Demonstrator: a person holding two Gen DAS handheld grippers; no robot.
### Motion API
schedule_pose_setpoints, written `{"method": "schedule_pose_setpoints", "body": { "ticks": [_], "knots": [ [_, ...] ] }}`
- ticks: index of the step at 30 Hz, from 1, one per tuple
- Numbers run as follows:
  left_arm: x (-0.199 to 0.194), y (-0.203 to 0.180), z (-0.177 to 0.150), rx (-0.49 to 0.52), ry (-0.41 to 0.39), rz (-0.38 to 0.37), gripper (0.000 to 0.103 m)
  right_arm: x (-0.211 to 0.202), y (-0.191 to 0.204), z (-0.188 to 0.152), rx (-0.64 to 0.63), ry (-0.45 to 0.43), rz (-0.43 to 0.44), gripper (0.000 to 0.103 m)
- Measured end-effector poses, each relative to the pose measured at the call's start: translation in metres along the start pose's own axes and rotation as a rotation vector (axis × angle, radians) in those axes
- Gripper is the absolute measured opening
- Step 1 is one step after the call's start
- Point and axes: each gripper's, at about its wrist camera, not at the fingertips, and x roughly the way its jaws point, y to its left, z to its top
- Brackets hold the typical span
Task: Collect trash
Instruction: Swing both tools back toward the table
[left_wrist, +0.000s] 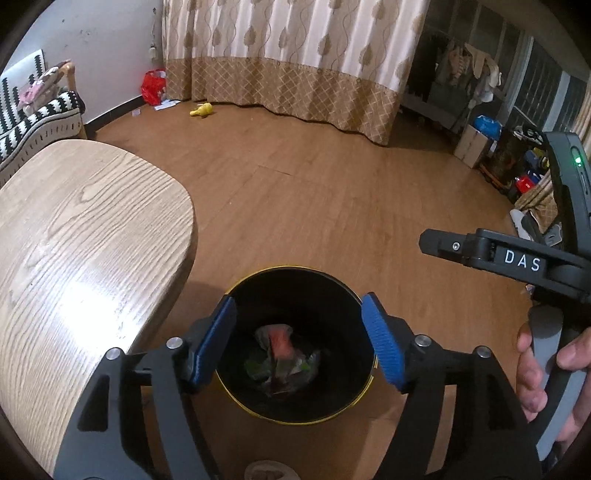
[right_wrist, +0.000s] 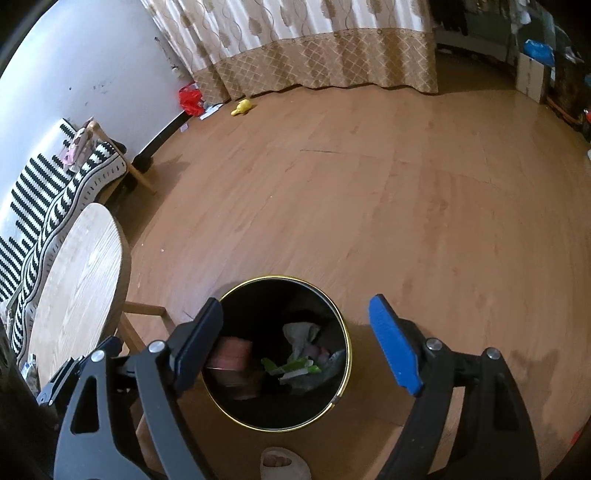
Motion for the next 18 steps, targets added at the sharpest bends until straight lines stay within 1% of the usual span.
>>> {"method": "schedule_pose_setpoints", "body": {
  "ticks": [3, 5, 6, 8, 10, 12, 15, 17, 18],
  "knots": [
    [-0.003, 0.003, 0.001, -0.009, -0.012, 0.008, 0.076, 0.0, 0.0, 0.001, -0.005, -0.002, 0.002, 0.079],
    [-0.009, 0.005, 0.002, -0.017, -0.025, 0.013, 0.083, 0.0, 0.001, 0.0, -0.012, -0.002, 0.005, 0.081],
    [-0.013, 0.007, 0.002, -0.02, -0.034, 0.021, 0.085, -0.001, 0.004, 0.0, -0.019, -0.004, 0.007, 0.081],
    [-0.025, 0.012, 0.001, -0.018, -0.053, 0.054, 0.091, -0.004, 0.01, 0.0, -0.036, -0.015, 0.003, 0.085],
    [-0.043, 0.02, -0.001, -0.014, -0.08, 0.09, 0.093, -0.008, 0.017, 0.001, -0.044, -0.03, 0.015, 0.086],
    [-0.061, 0.033, -0.002, -0.024, -0.102, 0.121, 0.095, -0.013, 0.033, 0.0, -0.067, -0.052, 0.032, 0.088],
    [-0.094, 0.064, -0.01, -0.079, -0.13, 0.165, 0.096, -0.019, 0.068, -0.005, -0.132, -0.065, 0.058, 0.088],
    [-0.12, 0.094, -0.021, -0.126, -0.137, 0.234, 0.096, -0.021, 0.097, -0.01, -0.188, -0.065, 0.085, 0.088],
    [-0.127, 0.102, -0.024, -0.138, -0.137, 0.26, 0.096, -0.022, 0.113, -0.014, -0.218, -0.059, 0.107, 0.088]
  ]
}}
